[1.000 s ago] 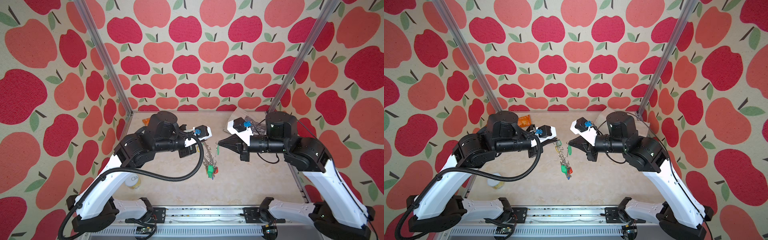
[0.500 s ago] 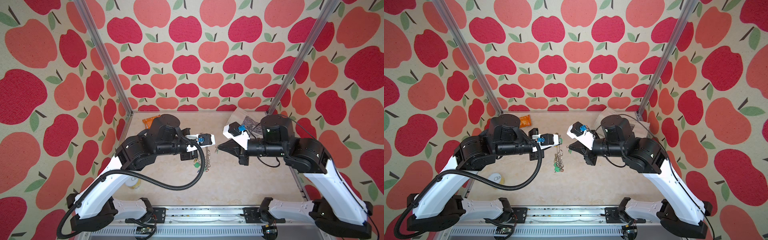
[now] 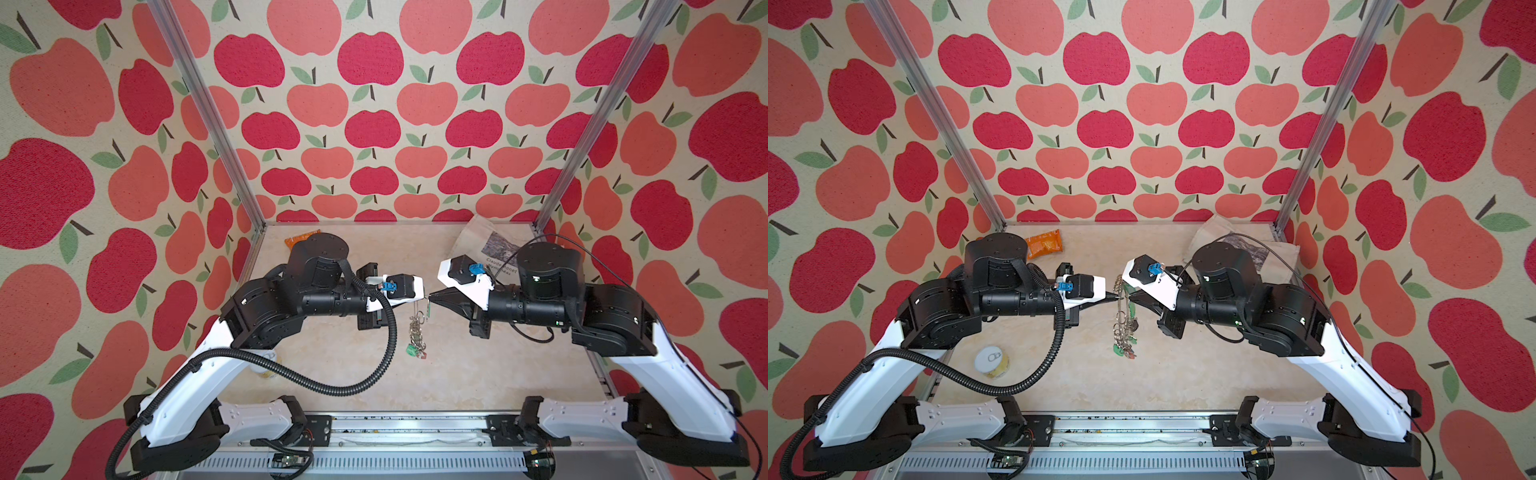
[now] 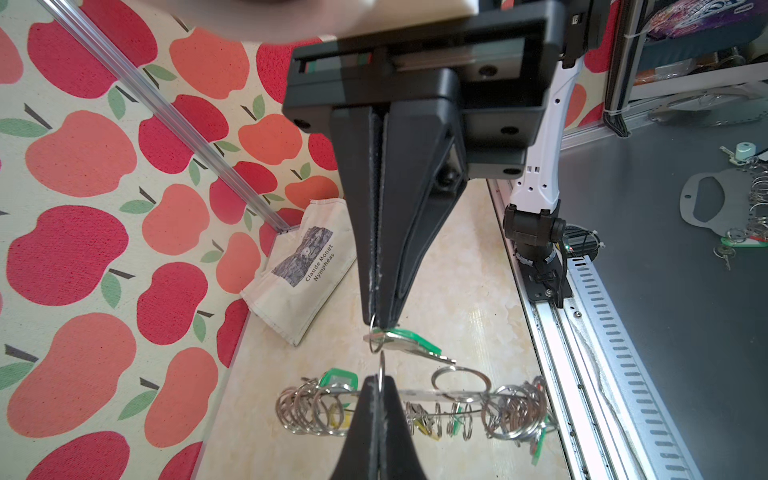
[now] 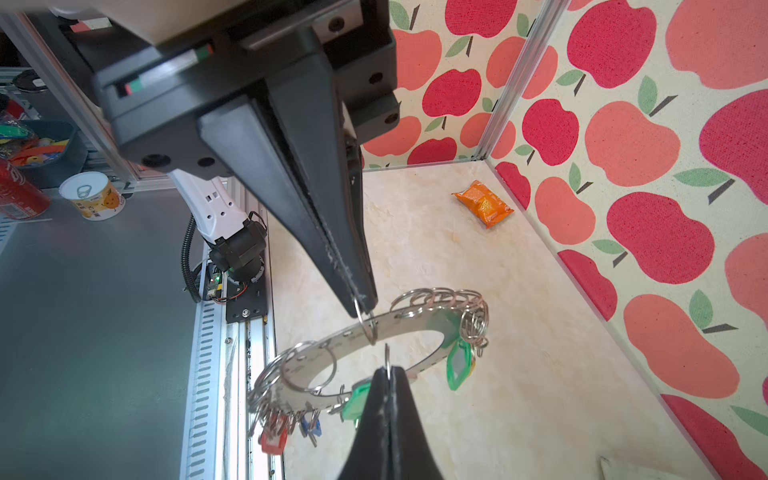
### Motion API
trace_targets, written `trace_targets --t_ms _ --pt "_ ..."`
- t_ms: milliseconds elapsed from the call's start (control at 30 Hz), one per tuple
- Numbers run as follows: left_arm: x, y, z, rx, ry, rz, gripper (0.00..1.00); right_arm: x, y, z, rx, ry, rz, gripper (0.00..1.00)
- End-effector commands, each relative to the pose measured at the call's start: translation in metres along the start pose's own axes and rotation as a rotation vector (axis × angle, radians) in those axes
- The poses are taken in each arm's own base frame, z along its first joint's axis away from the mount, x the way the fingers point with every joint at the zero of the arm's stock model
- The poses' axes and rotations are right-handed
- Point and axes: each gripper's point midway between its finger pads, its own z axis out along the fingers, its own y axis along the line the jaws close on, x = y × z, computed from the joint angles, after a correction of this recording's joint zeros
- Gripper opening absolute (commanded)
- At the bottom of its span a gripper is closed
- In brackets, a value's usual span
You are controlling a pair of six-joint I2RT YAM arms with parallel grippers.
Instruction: Put the keys on the keyring
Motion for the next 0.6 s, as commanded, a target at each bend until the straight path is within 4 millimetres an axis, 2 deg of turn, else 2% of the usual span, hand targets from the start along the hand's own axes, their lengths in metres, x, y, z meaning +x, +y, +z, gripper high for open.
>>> trace_targets --t_ms 0,33,267,367,567 --pt "-0.029 -0.003 -0.018 0.000 -0.163 -0.004 0.00 -0.006 0.001 -0.008 0.034 -0.037 -0.026 0.00" --pt "-0.034 -0.006 -0.029 -0.007 -0.202 -0.002 0.00 -0.004 0.002 -0.009 0.037 -0.039 -0.028 0.00" --pt "-0.043 -0.018 -0.061 -0.004 -0.386 -0.026 0.00 -0.001 0.022 -0.018 -0.015 -0.132 -0.014 0.00" --pt "-0.041 -0.036 -0.069 0.033 -0.438 0.073 0.00 -0.001 0.028 -0.019 -0.040 -0.148 -0.022 0.00" --pt "-0.035 -0.054 -0.077 0.039 -0.455 0.241 0.00 0.001 0.031 -0.016 -0.061 -0.135 -0.042 0.00"
